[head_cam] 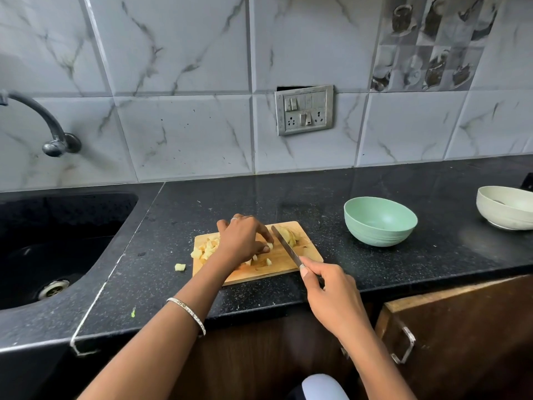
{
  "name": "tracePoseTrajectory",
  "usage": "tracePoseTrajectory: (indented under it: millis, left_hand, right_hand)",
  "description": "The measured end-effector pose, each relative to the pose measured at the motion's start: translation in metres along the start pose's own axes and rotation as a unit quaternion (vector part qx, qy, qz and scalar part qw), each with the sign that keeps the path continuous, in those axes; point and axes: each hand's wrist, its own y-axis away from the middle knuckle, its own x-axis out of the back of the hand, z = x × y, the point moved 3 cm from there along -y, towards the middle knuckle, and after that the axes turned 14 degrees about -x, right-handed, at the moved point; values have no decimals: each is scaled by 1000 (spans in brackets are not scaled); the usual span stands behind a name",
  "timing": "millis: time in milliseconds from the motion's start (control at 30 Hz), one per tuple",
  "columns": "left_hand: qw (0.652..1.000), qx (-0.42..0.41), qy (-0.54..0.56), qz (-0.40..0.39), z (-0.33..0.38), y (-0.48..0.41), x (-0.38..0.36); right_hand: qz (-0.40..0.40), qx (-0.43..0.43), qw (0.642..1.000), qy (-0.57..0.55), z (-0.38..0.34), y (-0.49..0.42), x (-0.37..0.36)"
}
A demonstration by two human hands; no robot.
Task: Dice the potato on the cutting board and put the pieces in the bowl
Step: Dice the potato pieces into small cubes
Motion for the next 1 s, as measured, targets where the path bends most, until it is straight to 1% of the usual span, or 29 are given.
tracePoseTrajectory:
  millis: [133, 400, 767, 1000]
  left_hand:
    - [1000, 15, 19, 13, -4, 3, -2]
    - [999, 38, 25, 1, -9, 7, 3]
    - [991, 96, 77, 42, -7, 10, -6]
    - [987, 112, 90, 67, -3, 13, -8]
  right_hand:
    - [-10, -10, 1000, 5, 0, 1, -2]
    - [-13, -5, 1000, 7, -2, 3, -5]
    - [-23, 1, 999, 27, -5, 4, -13]
    - [-27, -26, 999, 17, -7, 6, -21]
